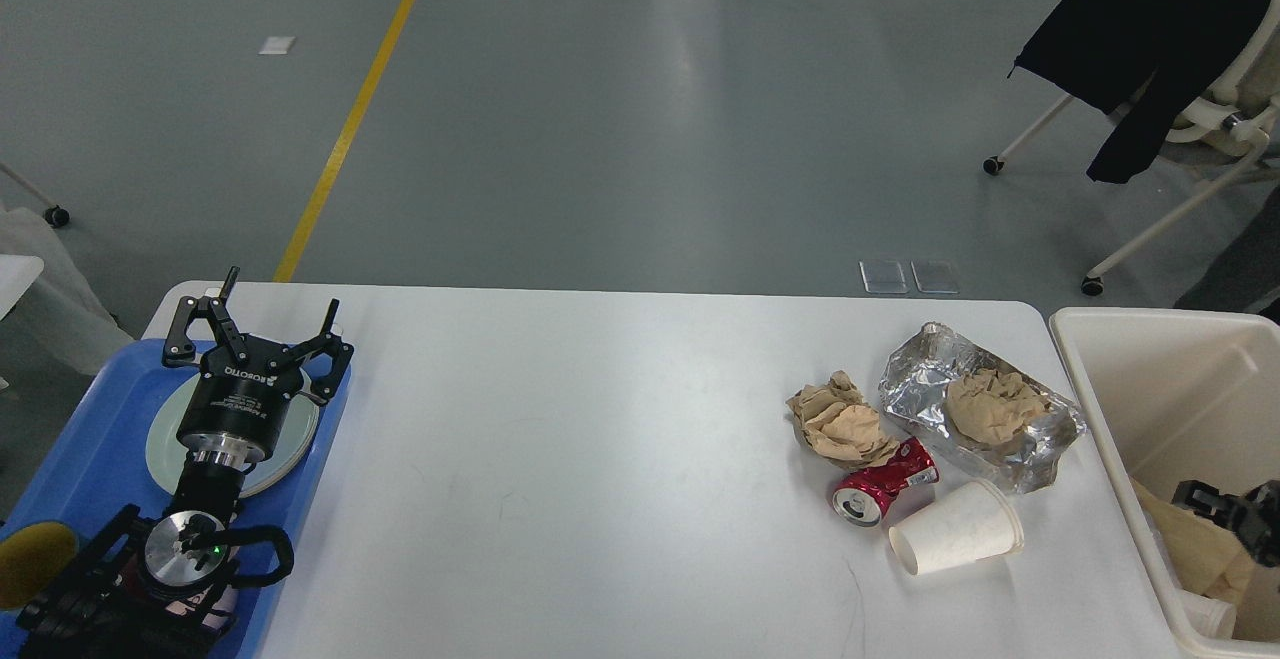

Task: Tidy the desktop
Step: 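Raise the right gripper out of the bin over the table, then lower the right gripper onto the second white paper cup, then grasp the second paper cup and lift it toward the bin, then lower the cup into the white bin and open the right gripper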

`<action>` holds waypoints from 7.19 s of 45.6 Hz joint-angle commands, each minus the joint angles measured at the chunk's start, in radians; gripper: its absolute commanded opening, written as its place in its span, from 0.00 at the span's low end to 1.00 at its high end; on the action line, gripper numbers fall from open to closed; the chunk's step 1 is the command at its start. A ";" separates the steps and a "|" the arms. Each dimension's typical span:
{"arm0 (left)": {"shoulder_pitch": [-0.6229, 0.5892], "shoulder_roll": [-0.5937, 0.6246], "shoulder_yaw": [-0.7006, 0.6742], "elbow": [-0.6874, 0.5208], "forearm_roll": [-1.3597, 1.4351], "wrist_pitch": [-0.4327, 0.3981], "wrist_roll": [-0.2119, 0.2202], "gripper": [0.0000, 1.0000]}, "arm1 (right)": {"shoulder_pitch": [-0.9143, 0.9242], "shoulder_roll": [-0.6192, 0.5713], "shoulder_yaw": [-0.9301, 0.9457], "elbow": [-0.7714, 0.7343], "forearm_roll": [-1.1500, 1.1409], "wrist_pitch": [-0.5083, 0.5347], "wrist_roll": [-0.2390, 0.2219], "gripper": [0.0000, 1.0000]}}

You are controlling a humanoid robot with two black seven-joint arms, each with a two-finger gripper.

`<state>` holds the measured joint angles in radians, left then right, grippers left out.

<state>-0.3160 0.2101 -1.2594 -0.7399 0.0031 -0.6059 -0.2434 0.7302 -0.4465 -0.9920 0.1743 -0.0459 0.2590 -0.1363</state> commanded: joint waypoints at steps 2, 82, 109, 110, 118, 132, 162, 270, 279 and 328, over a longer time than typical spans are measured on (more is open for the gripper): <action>0.000 0.000 0.000 0.001 0.000 0.000 0.000 0.97 | 0.172 -0.072 -0.025 0.181 -0.011 0.082 -0.002 1.00; 0.000 0.000 0.000 0.001 0.000 0.000 0.000 0.97 | 1.307 0.220 -0.318 1.311 0.618 0.022 -0.204 0.92; 0.000 0.000 0.000 0.001 0.000 0.000 0.001 0.97 | 0.904 0.035 -0.247 1.203 0.782 -0.052 -0.026 0.96; 0.000 0.000 0.000 0.001 0.000 0.000 0.001 0.97 | 0.891 0.037 -0.243 1.196 0.782 -0.052 -0.026 0.97; 0.000 0.000 0.000 0.001 0.000 0.000 0.001 0.97 | 0.778 0.045 -0.166 1.104 0.778 -0.053 -0.025 0.97; 0.000 0.000 0.000 0.001 0.000 0.000 0.001 0.97 | 0.601 0.147 -0.136 0.893 0.761 -0.064 -0.025 0.98; 0.000 0.000 0.000 0.001 0.000 0.000 0.001 0.97 | 0.474 0.166 -0.066 0.764 0.678 -0.181 -0.011 0.97; 0.000 0.000 0.000 0.001 0.000 0.000 0.001 0.97 | 1.256 -0.052 -0.432 1.295 0.262 0.125 -0.060 0.00; 0.000 0.000 0.000 0.001 0.000 0.000 0.001 0.97 | 1.079 -0.173 -0.407 1.092 0.146 0.131 -0.060 0.00; 0.000 0.000 0.000 0.001 0.000 0.000 0.001 0.97 | -0.192 0.072 -0.033 -0.142 0.075 -0.208 -0.045 0.00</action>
<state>-0.3159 0.2102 -1.2594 -0.7394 0.0031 -0.6059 -0.2426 0.5471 -0.3766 -1.0294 0.0326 0.0279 0.0662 -0.1821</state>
